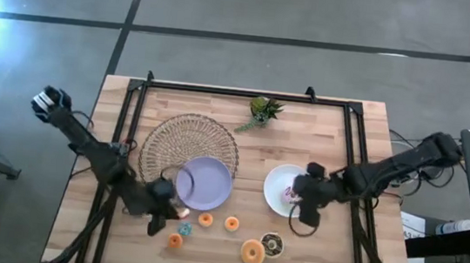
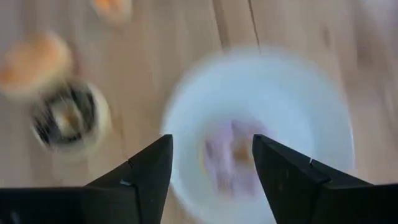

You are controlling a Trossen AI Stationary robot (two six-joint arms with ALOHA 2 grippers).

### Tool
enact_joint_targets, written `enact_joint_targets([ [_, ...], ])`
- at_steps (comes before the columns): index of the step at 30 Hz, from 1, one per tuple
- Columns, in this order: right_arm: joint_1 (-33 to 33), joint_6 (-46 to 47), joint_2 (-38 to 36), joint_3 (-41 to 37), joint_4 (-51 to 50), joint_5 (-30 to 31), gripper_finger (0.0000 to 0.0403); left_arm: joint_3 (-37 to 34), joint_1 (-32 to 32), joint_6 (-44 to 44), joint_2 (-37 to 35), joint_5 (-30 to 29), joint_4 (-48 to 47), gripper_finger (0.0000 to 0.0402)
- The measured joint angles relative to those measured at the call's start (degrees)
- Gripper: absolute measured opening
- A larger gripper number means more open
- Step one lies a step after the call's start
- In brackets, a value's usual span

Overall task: Pick & Place donuts
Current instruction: Put the small red donut on the purple plate

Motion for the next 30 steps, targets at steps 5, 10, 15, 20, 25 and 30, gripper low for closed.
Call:
enact_joint_targets([
  [5,-6.1,-14.5,2.1,0.0,21.9,-2.3,0.021,-13.2,5.9,1.3,-6.8,2.8,33.6,0.0],
  [10,-11.7,-14.2,7.5,2.0,32.6,-8.6,0.021,-20.4,12.1,1.6,-9.3,2.1,41.4,0.0],
  [15,-17.3,-16.1,14.0,6.8,29.2,-17.4,0.021,-21.1,19.1,5.2,-7.7,6.9,42.9,0.0],
  [20,-20.8,-25.8,19.8,15.1,23.2,-22.7,0.021,-19.7,26.0,7.1,-4.5,17.3,43.1,0.0],
  [25,-20.2,-34.9,27.5,26.7,19.3,-23.6,0.021,-18.3,29.3,9.0,-1.9,25.5,42.9,0.0],
  [30,-20.5,-38.0,34.5,36.4,13.3,-24.6,0.021,-18.1,31.7,11.7,-1.3,28.7,42.9,0.0],
])
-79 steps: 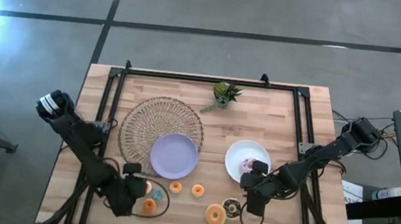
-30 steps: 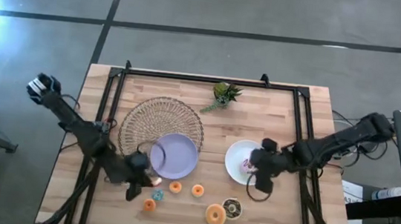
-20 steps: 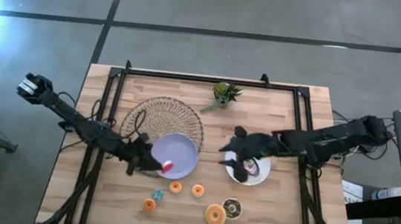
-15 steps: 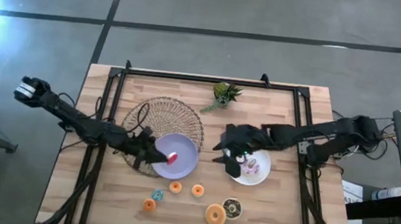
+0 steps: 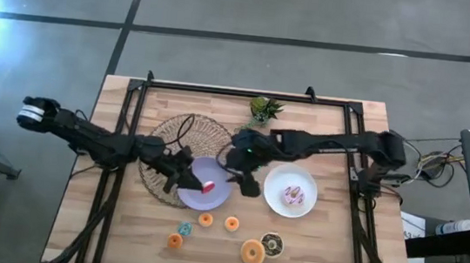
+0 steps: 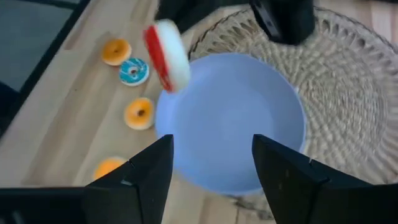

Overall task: Pick & Place donuts
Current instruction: Put the small red donut on the purple plate

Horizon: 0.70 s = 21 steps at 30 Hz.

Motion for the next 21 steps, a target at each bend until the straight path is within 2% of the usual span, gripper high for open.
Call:
enact_joint_targets([
  [4,0.4,-3.1,3.4,5.4,-2.6,-1.8,0.021,0.0,4.0,2.1,0.0,2.6,0.1,0.0],
  [12,0.1,-4.7,6.2,9.8,-3.8,-1.7,0.021,0.0,7.9,4.9,0.4,9.3,-1.0,0.0],
  [16,0.1,-4.2,7.7,10.5,-4.3,-4.0,0.021,0.0,8.1,6.7,0.9,9.9,-2.2,0.0],
  [21,0.0,-3.9,9.3,12.0,-3.8,-4.1,0.021,0.0,9.3,7.8,2.5,10.2,-2.2,0.0],
])
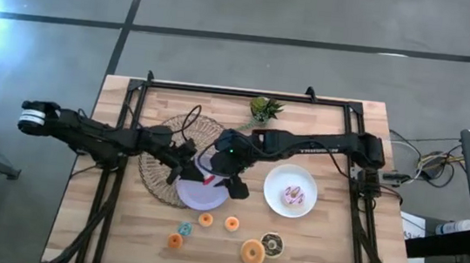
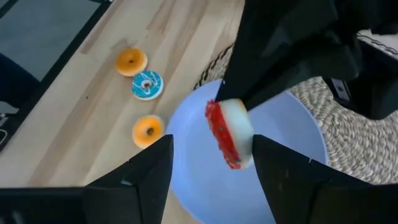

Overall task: Pick & Place donuts
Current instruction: Put the small red donut on the purple plate

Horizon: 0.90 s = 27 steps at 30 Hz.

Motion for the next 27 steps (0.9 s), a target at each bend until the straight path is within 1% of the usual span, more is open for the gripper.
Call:
enact_joint_targets([
  [3,-0.2,-0.2,0.4,0.4,0.5,0.0,0.0209,0.2,0.1,0.4,1.2,-0.3,0.1,0.0],
  [6,-0.2,-0.5,0.7,0.5,0.8,-0.1,0.02,1.1,0.1,0.9,2.1,-0.3,0.1,0.0],
  [16,-0.2,-1.1,1.5,0.5,1.6,-0.2,0.0148,3.3,0.1,2.4,3.8,0.9,-0.3,0.0],
  [23,-0.2,-1.1,1.5,0.5,-1.1,0.0,0.0107,3.3,0.1,1.5,3.0,1.0,-1.2,0.0],
  [25,-0.3,-1.1,1.5,0.5,-1.7,0.1,0.0091,3.3,0.1,0.5,2.4,0.0,-1.3,0.0002],
  [27,-0.4,-1.1,1.5,0.5,-1.9,0.2,0.0072,3.3,0.0,-1.1,1.6,-2.3,-2.3,0.0011],
])
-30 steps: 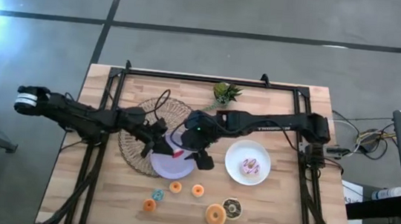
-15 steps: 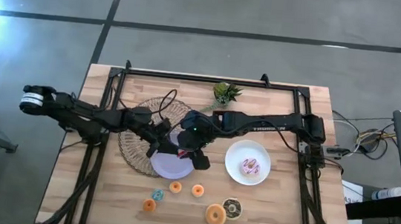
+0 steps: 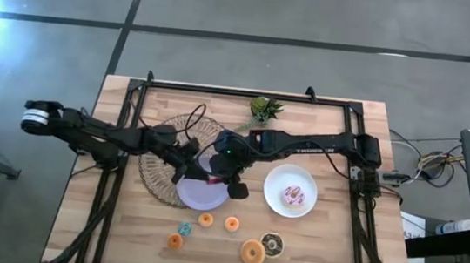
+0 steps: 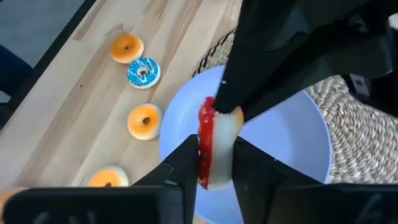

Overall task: Pick & Place donuts
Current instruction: Put the small red donut on the purple plate

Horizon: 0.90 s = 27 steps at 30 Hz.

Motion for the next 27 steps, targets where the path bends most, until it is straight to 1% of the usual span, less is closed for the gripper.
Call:
enact_joint_targets([
  [3,-0.2,0.0,0.0,0.0,-0.8,0.2,0.0045,0.0,0.0,-1.0,-1.3,-2.8,-4.1,0.0039],
  [7,-0.9,2.1,0.0,0.0,-3.2,0.0,0.0019,0.0,0.0,-2.4,-2.9,-4.0,-9.7,0.0088],
  [9,-1.8,5.4,0.7,0.0,-4.1,-1.4,0.0015,0.0,-0.1,-2.6,-4.4,-4.1,-12.4,0.011],
  [11,-3.1,10.8,2.2,-0.4,-4.4,-4.9,0.0015,0.0,-1.0,-2.7,-6.3,-6.4,-15.2,0.0124],
  [14,-4.7,18.9,5.8,-0.5,-3.6,-11.5,0.002,0.0,-3.8,-1.2,-10.1,-14.3,-19.7,0.0128],
  [17,-5.6,24.5,9.7,-0.2,-2.3,-14.9,0.0023,0.0,-7.3,-0.4,-14.2,-23.2,-24.4,0.0123],
  [19,-5.9,26.9,12.0,0.8,-2.3,-16.7,0.0023,0.0,-10.3,-0.6,-16.7,-28.6,-26.2,0.0118],
  [23,-6.1,31.4,15.2,3.4,-2.4,-18.4,0.0024,0.0,-16.3,-1.3,-21.1,-38.3,-31.1,0.0112],
  [25,-6.0,33.4,16.5,5.3,-2.4,-18.8,0.0028,0.0,-18.8,-1.6,-22.5,-42.3,-33.8,0.0111],
  [27,-5.8,35.7,18.1,7.3,-3.1,-20.1,0.0036,0.0,-20.3,-1.7,-23.1,-45.0,-34.9,0.011],
])
